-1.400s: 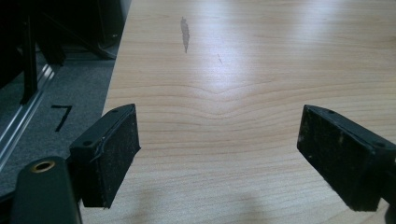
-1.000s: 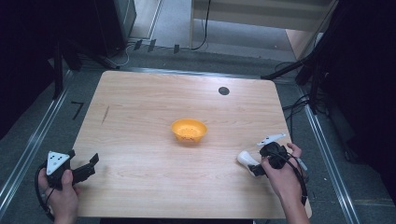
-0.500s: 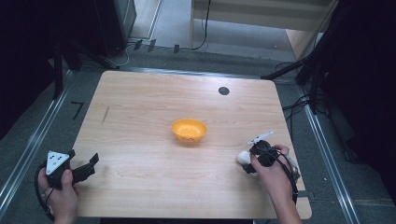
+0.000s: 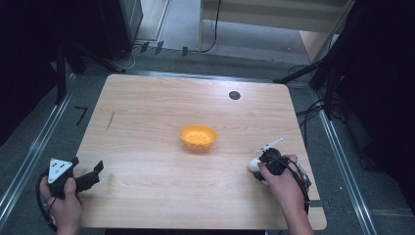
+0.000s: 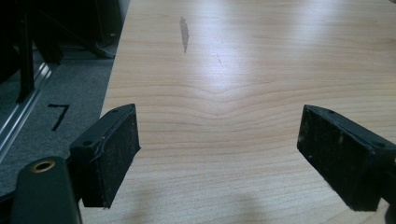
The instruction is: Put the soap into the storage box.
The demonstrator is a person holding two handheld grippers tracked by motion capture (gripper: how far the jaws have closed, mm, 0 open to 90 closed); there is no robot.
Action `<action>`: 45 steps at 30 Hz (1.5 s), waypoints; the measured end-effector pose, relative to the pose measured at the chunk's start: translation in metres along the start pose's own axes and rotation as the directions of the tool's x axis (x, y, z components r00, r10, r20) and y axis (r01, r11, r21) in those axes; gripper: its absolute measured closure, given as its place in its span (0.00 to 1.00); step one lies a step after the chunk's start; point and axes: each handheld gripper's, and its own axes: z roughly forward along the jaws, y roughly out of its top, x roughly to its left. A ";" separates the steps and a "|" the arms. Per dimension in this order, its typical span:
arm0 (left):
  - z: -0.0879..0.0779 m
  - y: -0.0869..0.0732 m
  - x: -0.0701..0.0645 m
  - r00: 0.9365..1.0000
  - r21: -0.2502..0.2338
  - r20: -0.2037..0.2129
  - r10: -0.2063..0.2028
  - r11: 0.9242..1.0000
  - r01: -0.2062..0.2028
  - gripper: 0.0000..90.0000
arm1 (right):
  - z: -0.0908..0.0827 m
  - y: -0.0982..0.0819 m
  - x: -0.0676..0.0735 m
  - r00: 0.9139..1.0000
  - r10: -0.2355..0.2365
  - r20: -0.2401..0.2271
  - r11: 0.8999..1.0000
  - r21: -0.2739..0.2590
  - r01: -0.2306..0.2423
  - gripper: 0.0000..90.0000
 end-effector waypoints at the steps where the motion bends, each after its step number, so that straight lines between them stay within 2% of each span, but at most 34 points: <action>1: 0.000 0.000 0.000 1.000 0.000 0.000 0.000 1.000 0.000 0.15 | 0.000 0.000 0.000 1.000 -0.004 0.000 1.000 0.007 0.004 0.55; 4: 0.000 0.000 0.000 1.000 0.000 -0.001 0.000 1.000 0.000 0.15 | -0.001 0.002 0.000 1.000 -0.014 -0.003 1.000 0.026 0.014 0.55; 13: 0.000 0.000 -0.001 1.000 0.001 -0.001 0.005 1.000 -0.005 0.15 | -0.001 -0.003 -0.001 1.000 -0.021 -0.013 1.000 -0.006 0.021 0.56; 22: 0.000 0.000 0.000 1.000 -0.003 -0.002 0.000 1.000 0.000 0.15 | -0.001 -0.001 -0.002 0.999 -0.048 -0.017 0.999 0.002 0.048 0.56; 31: 0.000 0.000 0.000 1.000 -0.005 -0.002 0.000 1.000 0.000 0.15 | -0.002 0.000 -0.006 0.993 -0.102 -0.053 0.995 0.007 0.103 0.57; 39: 0.000 0.000 -0.001 1.000 -0.007 -0.001 0.001 1.000 -0.001 0.15 | -0.009 0.007 -0.003 0.987 -0.154 -0.036 0.988 -0.013 0.154 0.57; 45: 0.000 0.000 -0.001 1.000 -0.006 -0.001 0.001 1.000 -0.001 0.15 | -0.015 0.014 -0.001 0.984 -0.176 -0.030 0.984 -0.026 0.175 0.57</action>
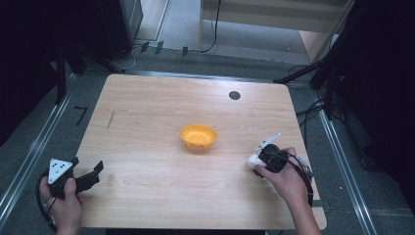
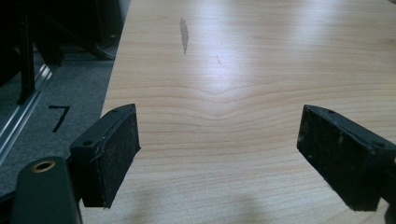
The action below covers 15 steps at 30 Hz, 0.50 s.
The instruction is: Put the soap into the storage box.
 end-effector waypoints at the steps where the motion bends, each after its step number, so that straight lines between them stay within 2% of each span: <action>1: 0.000 0.000 0.000 1.000 0.001 -0.001 0.000 1.000 0.000 0.15 | -0.001 0.002 0.000 1.000 -0.007 0.002 1.000 -0.002 0.007 0.57; 15: 0.000 0.000 0.001 1.000 0.001 0.002 -0.002 1.000 0.002 0.15 | -0.013 0.027 -0.001 0.997 -0.075 0.007 0.997 -0.013 0.075 0.57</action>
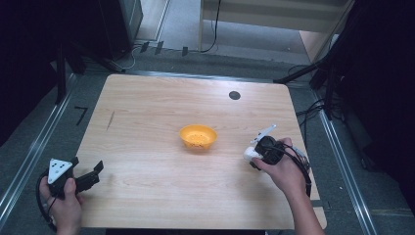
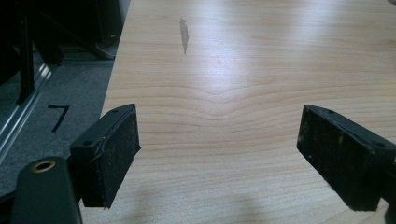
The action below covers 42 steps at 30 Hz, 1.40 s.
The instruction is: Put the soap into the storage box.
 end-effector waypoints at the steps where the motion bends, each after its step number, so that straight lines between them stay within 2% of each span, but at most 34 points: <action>1: 0.000 0.000 0.000 1.000 0.000 0.000 0.000 1.000 0.000 0.15 | 0.000 0.001 0.000 1.000 -0.004 0.000 1.000 -0.002 0.004 0.57; 10: 0.000 0.000 0.000 1.000 -0.003 0.001 0.001 1.000 -0.001 0.15 | -0.001 0.015 0.000 0.999 -0.033 -0.003 0.999 -0.005 0.033 0.57; 11: 0.000 0.000 0.000 1.000 -0.001 0.000 0.001 1.000 -0.001 0.15 | -0.001 0.018 0.000 0.998 -0.056 -0.003 0.998 -0.002 0.056 0.57; 14: 0.000 0.000 0.000 1.000 -0.001 -0.001 0.000 1.000 0.000 0.15 | 0.000 0.022 0.001 0.997 -0.077 -0.005 0.997 -0.003 0.077 0.57; 18: 0.000 0.000 0.000 1.000 0.000 0.000 0.001 1.000 -0.001 0.15 | -0.001 0.027 0.001 0.996 -0.086 -0.006 0.996 -0.005 0.086 0.57; 25: 0.000 0.000 0.000 1.000 -0.001 0.001 0.000 1.000 0.000 0.15 | -0.002 0.041 0.004 0.991 -0.131 0.000 0.991 -0.011 0.131 0.57; 42: 0.000 0.000 0.000 1.000 -0.001 0.002 -0.003 1.000 0.003 0.15 | -0.003 0.064 0.006 0.982 -0.190 -0.008 0.981 -0.026 0.190 0.57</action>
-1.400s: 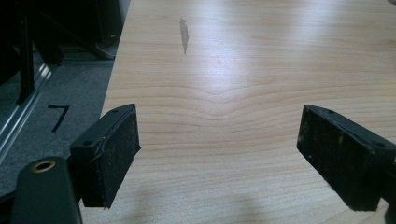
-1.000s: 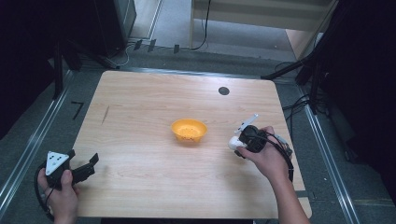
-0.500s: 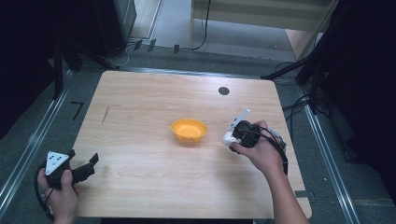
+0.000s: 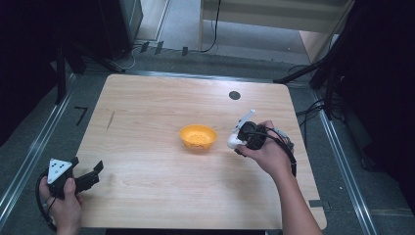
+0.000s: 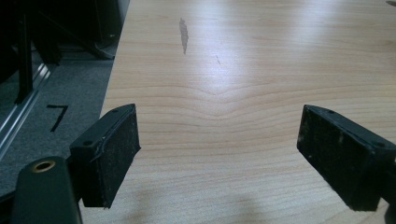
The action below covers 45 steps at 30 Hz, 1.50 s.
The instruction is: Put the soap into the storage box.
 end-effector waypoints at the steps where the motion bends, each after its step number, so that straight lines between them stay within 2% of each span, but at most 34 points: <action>1: 0.000 0.000 0.000 1.000 0.000 0.000 0.000 1.000 0.000 0.15 | 0.000 0.003 -0.001 1.000 -0.018 0.005 1.000 -0.005 0.018 0.57; 11: 0.000 0.000 0.000 1.000 0.000 0.003 -0.001 1.000 0.001 0.15 | 0.003 0.018 0.000 0.998 -0.060 -0.003 0.998 -0.003 0.060 0.57; 19: 0.000 0.000 0.000 1.000 0.000 0.003 -0.001 1.000 0.001 0.15 | 0.005 0.029 0.000 0.992 -0.123 0.001 0.992 -0.016 0.123 0.57; 27: 0.000 0.000 0.000 1.000 0.001 0.003 -0.001 1.000 0.001 0.15 | 0.004 0.041 0.001 0.987 -0.159 -0.002 0.987 -0.036 0.159 0.57; 45: 0.000 0.000 0.001 1.000 0.002 0.006 -0.005 1.000 0.005 0.15 | 0.011 0.063 0.005 0.977 -0.212 0.009 0.975 -0.062 0.212 0.57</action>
